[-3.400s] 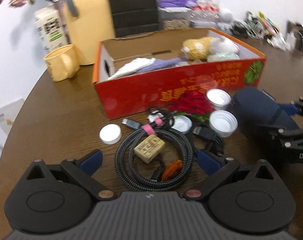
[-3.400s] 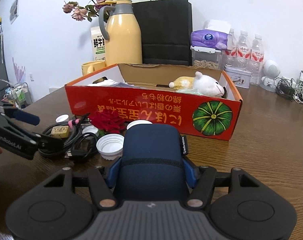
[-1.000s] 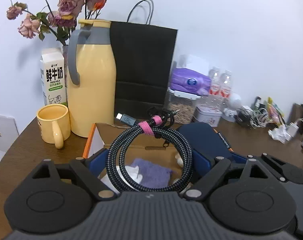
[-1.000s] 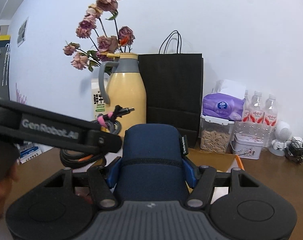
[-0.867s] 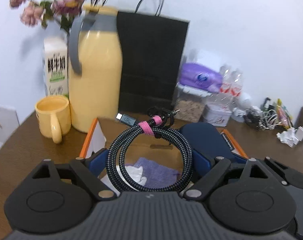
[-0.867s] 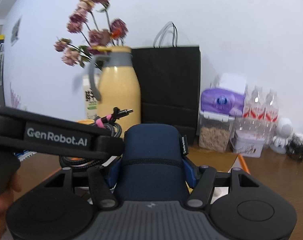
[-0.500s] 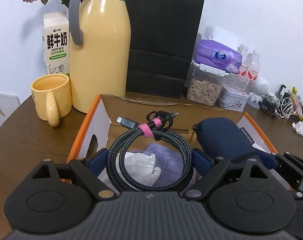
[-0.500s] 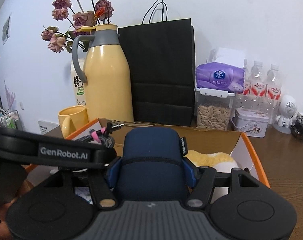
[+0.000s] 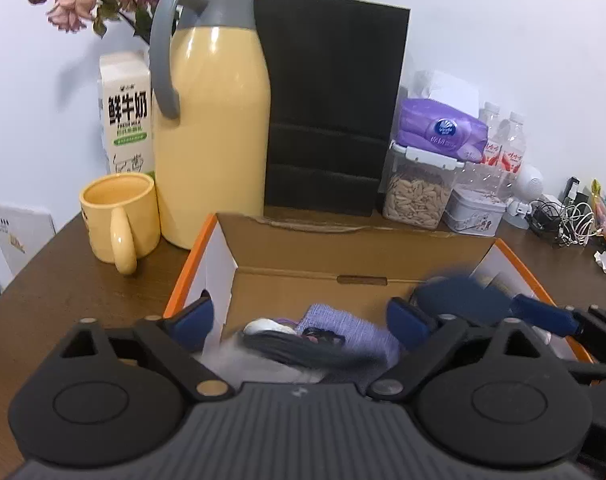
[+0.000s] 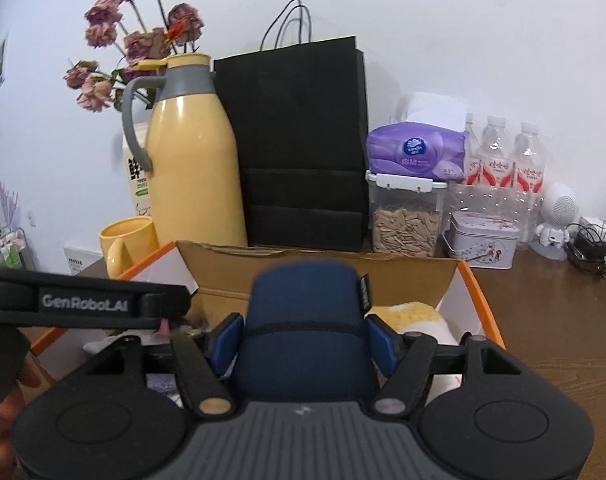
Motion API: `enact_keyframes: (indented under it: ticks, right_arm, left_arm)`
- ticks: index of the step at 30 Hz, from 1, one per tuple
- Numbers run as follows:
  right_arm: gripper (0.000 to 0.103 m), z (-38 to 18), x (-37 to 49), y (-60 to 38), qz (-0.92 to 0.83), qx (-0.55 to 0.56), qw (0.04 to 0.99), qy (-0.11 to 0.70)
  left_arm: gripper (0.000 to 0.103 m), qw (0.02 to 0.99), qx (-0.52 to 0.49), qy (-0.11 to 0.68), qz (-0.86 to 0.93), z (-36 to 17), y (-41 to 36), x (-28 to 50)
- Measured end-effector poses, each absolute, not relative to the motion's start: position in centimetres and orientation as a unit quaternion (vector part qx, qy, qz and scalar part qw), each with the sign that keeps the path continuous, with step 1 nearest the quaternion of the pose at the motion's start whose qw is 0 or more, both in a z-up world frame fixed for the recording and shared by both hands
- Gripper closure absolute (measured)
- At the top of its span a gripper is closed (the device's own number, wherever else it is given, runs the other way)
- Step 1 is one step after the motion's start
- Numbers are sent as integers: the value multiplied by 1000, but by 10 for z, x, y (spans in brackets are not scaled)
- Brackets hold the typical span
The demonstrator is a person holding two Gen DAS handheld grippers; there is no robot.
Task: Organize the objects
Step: 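Carry the black cable and navy case into the box and release both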
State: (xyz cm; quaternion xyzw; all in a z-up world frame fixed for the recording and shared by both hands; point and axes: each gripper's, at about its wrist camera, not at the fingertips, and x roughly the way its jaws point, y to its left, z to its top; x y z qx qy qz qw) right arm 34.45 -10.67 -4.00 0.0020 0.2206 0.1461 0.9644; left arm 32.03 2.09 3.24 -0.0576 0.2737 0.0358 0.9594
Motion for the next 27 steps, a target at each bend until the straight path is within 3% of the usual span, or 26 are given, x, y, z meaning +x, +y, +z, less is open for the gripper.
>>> enact_keyframes:
  ticks: [2,4,16,27]
  right_arm:
    - [22,-37,343,-109,144,2,967,213]
    - [15,-35,342,-111,145,3,967,209]
    - [8,-34,341,-112,147,3,965,215]
    - [0,-13,298,-115,154,-27,971,183]
  left_arm:
    - [0,962,-57,266,37,35,21,318]
    - [0,962,-60,265,35,36,21,317]
    - [0,961,-68,264,42,43,26,312]
    - [0,974,-74,213,29,65,37,255]
